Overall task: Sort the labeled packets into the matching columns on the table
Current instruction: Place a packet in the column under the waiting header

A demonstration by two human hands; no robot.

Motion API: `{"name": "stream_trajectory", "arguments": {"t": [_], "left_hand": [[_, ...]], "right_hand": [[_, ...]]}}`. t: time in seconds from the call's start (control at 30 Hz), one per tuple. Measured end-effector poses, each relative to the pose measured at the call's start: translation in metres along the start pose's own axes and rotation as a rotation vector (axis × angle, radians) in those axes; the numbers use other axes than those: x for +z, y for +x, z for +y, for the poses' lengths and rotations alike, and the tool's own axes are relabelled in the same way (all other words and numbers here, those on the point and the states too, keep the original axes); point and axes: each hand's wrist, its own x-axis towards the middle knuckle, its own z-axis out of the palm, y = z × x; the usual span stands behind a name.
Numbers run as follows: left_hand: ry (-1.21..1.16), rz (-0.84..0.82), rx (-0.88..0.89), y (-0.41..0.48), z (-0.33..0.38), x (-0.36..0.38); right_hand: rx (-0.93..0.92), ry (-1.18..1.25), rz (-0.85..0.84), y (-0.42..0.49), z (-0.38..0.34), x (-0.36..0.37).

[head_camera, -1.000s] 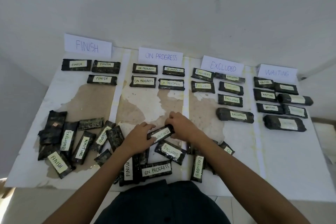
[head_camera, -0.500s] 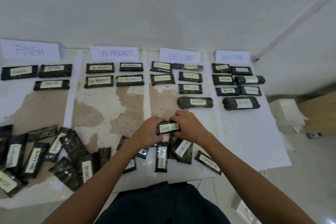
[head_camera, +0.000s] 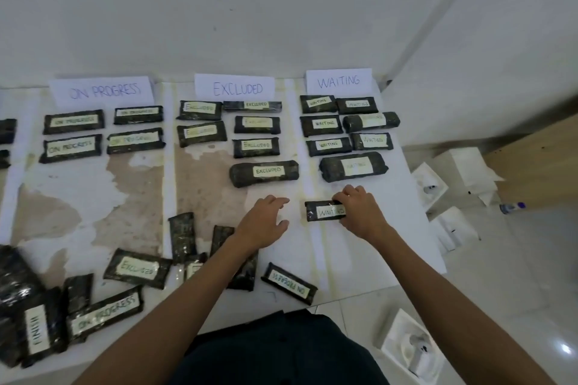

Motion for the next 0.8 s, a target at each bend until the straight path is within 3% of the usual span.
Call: {"name": "stream_trajectory", "arguments": {"t": [0.4, 0.8], "left_hand": [[0.112, 0.002, 0.048, 0.059, 0.073, 0.067], [0.230, 0.000, 0.079, 0.088, 0.092, 0.110]], "right_hand": [[0.118, -0.028, 0.021, 0.015, 0.133, 0.015], [0.114, 0.024, 0.049, 0.022, 0.168, 0.033]]}}
